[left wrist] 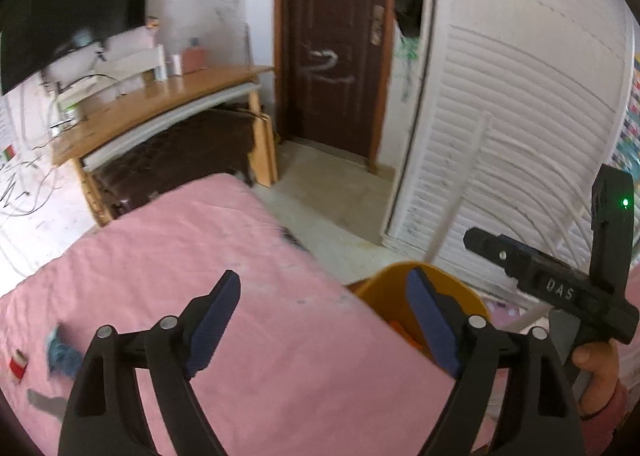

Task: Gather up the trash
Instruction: 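Move both open tools back over the remaining trash on the bed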

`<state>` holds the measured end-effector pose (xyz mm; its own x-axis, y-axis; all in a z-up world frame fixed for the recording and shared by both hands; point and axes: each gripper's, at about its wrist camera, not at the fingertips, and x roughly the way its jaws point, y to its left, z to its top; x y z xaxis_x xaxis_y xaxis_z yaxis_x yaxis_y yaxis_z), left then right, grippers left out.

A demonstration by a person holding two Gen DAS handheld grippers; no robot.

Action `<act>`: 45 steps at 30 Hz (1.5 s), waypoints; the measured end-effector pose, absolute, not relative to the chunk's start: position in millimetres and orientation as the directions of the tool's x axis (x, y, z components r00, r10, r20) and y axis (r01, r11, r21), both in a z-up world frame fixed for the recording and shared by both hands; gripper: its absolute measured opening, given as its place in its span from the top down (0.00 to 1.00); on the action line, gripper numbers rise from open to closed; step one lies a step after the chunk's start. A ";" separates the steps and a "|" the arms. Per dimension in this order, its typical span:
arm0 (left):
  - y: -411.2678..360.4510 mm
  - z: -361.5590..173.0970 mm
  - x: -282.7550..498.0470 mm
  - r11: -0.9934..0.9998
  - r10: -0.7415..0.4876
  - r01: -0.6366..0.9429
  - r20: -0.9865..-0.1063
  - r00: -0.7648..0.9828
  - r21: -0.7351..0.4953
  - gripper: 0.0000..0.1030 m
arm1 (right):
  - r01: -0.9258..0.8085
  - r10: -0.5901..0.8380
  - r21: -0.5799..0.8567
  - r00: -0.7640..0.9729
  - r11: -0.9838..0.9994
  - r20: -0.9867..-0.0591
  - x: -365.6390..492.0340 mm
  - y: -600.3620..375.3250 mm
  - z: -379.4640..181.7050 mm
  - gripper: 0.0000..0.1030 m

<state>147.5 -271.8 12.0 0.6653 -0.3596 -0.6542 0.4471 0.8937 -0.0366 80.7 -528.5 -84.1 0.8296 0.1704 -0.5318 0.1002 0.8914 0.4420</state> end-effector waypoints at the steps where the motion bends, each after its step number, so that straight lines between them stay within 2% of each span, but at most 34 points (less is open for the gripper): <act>1: -264.7 15.2 147.7 0.900 -0.353 0.435 -0.649 0.674 -0.039 0.19 | 0.089 0.173 0.430 0.829 0.898 -0.533 82.8 -521.8 -80.7 0.14; 18: -162.6 64.1 128.0 0.960 -0.272 0.270 -0.506 0.818 -0.079 0.10 | -0.133 0.317 0.346 0.768 0.929 -0.556 112.6 -391.5 -49.3 0.14; 32: -89.8 80.1 117.3 0.982 -0.187 0.151 -0.450 0.873 -0.115 0.09 | -0.267 0.380 0.273 0.712 0.924 -0.590 114.8 -306.2 -37.8 0.11; 36: -40.8 90.1 123.0 0.990 -0.124 0.076 -0.484 0.866 -0.119 0.07 | -0.329 0.413 0.251 0.690 0.910 -0.595 116.0 -276.6 -36.6 0.11; 40: 9.4 87.5 132.9 0.999 0.002 -0.029 -0.532 0.847 -0.043 0.07 | -0.383 0.444 0.239 0.650 0.892 -0.617 123.4 -242.8 -42.9 0.11; 45: 56.7 65.4 147.0 0.997 0.013 -0.061 -0.619 0.785 -0.057 0.07 | -0.427 0.459 0.222 0.606 0.877 -0.650 134.4 -209.4 -50.1 0.11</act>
